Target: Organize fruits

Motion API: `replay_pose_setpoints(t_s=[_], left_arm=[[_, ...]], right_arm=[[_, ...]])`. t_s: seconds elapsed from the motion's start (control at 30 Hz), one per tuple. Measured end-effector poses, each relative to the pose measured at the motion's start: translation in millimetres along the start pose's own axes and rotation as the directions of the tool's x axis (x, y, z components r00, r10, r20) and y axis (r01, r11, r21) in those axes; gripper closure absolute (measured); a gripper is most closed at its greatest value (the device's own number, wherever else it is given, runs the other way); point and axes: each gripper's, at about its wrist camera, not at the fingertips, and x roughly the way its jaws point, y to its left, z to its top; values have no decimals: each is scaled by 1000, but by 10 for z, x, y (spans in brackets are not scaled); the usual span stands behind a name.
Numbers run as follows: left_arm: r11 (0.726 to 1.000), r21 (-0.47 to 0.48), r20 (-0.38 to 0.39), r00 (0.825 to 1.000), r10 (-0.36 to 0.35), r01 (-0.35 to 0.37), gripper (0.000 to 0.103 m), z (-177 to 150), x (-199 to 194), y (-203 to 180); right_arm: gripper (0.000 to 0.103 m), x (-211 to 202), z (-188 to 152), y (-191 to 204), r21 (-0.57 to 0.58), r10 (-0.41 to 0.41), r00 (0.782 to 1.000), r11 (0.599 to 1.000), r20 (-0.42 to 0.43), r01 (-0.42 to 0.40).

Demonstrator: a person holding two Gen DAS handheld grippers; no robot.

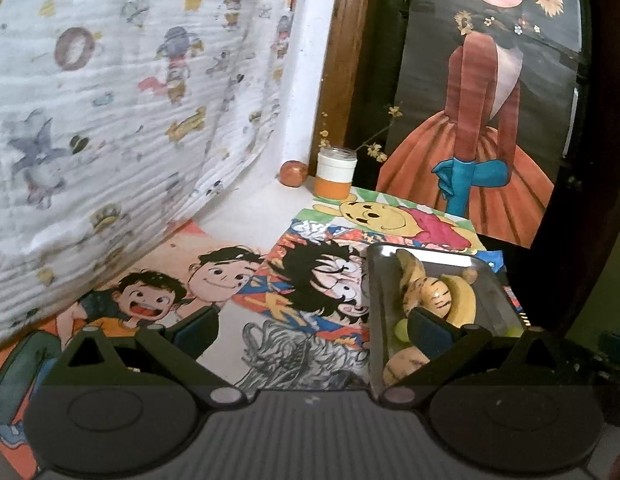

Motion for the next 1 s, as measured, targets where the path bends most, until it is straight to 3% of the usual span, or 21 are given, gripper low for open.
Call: replay_pose_setpoints(t_s=[1.0], left_arm=[[1000,10,66,998,-1,0,0,-461,-410,210]], right_arm=[[1,-386,-356,221,-35,43,997,999,72,-40]])
